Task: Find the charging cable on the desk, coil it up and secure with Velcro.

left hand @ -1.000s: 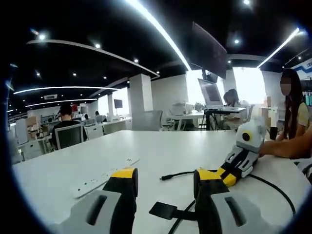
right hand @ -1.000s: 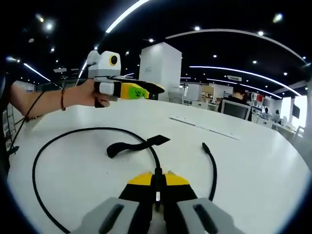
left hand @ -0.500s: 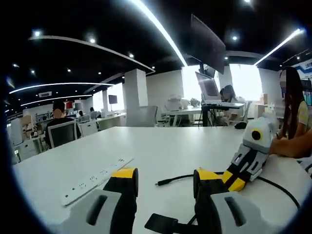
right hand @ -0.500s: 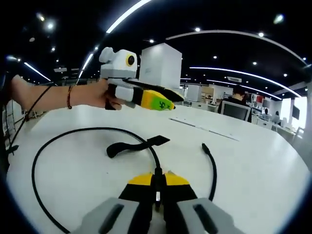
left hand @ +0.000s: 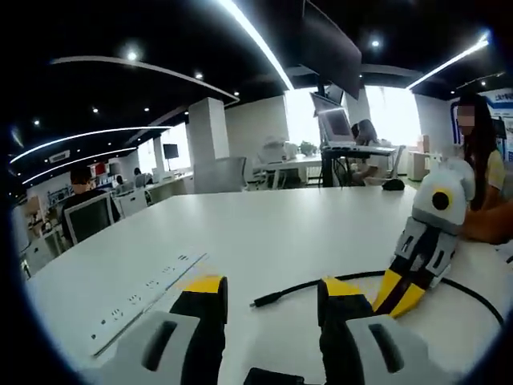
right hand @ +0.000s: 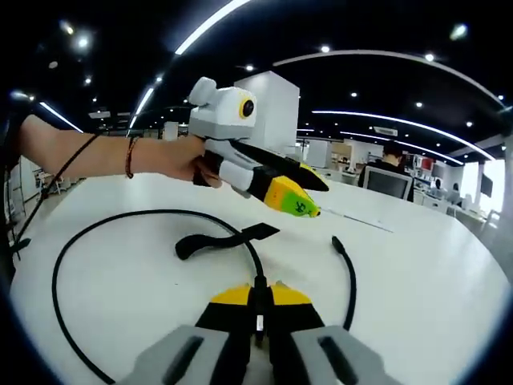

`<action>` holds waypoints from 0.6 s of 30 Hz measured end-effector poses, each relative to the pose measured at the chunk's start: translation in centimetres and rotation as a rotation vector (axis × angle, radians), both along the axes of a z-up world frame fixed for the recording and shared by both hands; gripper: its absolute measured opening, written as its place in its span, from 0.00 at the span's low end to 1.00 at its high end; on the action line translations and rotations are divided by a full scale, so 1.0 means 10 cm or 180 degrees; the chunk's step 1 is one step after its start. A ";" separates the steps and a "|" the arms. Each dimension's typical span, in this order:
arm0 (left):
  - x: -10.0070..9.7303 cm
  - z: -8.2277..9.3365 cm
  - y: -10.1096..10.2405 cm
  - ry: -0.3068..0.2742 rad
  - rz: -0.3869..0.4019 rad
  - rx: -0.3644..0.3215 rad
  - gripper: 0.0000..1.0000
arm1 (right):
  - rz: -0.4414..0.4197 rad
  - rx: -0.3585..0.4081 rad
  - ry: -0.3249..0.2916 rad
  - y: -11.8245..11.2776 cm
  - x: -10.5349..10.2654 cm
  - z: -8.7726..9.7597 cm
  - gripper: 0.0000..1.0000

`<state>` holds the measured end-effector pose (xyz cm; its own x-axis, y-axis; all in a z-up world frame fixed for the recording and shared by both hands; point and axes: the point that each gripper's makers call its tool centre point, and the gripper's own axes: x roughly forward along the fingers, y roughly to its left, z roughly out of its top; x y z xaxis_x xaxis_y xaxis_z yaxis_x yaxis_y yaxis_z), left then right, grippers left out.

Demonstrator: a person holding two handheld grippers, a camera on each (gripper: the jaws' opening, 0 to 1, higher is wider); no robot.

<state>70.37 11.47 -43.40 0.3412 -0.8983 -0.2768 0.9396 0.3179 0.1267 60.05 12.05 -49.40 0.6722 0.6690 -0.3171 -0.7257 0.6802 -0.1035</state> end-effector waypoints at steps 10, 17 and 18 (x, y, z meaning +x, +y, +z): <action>0.07 -0.21 -0.15 0.0071 -0.0075 0.0170 0.45 | 0.0006 -0.0003 -0.0006 0.00 0.00 0.01 0.08; 0.10 -0.30 -0.21 0.0126 -0.0163 0.0251 0.45 | 0.0012 -0.0009 -0.0015 0.00 -0.01 0.01 0.08; 0.10 -0.31 -0.22 0.0143 -0.0181 0.0250 0.45 | 0.0013 -0.0012 -0.0020 0.00 -0.01 0.01 0.08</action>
